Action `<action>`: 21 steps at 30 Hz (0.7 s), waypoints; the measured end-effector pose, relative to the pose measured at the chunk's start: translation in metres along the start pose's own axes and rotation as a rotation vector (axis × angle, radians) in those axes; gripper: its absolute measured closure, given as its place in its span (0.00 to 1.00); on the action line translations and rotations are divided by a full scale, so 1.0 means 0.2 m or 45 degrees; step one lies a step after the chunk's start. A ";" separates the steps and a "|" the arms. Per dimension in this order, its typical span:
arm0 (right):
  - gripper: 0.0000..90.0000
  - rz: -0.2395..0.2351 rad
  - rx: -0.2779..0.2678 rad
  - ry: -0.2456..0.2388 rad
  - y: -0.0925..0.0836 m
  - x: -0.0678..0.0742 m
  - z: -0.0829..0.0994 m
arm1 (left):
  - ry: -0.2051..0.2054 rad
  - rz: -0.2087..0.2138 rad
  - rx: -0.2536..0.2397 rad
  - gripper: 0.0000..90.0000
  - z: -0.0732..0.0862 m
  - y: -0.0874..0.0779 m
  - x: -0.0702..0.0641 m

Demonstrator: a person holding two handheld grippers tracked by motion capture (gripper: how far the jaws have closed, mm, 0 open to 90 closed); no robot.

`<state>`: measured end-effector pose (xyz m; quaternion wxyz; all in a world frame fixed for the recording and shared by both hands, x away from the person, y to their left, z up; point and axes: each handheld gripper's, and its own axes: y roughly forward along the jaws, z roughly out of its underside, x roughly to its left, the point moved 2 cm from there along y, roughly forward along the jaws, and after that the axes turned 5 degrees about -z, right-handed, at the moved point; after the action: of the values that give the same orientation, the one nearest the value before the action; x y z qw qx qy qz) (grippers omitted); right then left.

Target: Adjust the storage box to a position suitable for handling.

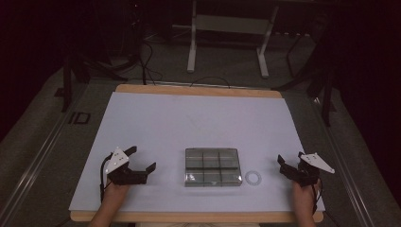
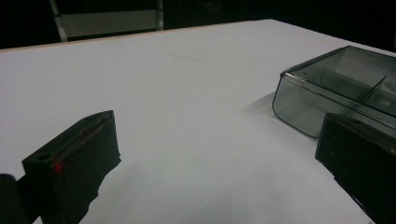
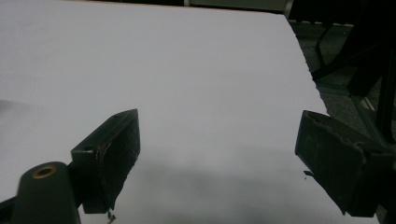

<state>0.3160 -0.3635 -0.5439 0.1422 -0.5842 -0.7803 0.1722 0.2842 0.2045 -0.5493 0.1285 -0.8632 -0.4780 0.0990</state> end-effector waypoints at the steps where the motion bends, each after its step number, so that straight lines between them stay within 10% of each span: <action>1: 0.16 -0.003 0.004 -0.001 0.00 0.00 0.00 | 0.000 0.000 0.000 0.00 0.00 0.00 0.00; 14: 0.17 -0.004 0.002 -0.008 0.00 0.00 0.00 | -0.090 0.025 -0.049 0.00 0.00 -0.02 0.03; 21: 0.16 -0.005 0.003 -0.009 0.00 0.00 0.00 | 0.002 0.006 0.031 0.00 0.00 -0.02 0.05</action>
<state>0.3159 -0.3628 -0.5433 0.1405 -0.5818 -0.7818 0.1750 0.2853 0.2147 -0.5482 0.1392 -0.8628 -0.4748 0.1042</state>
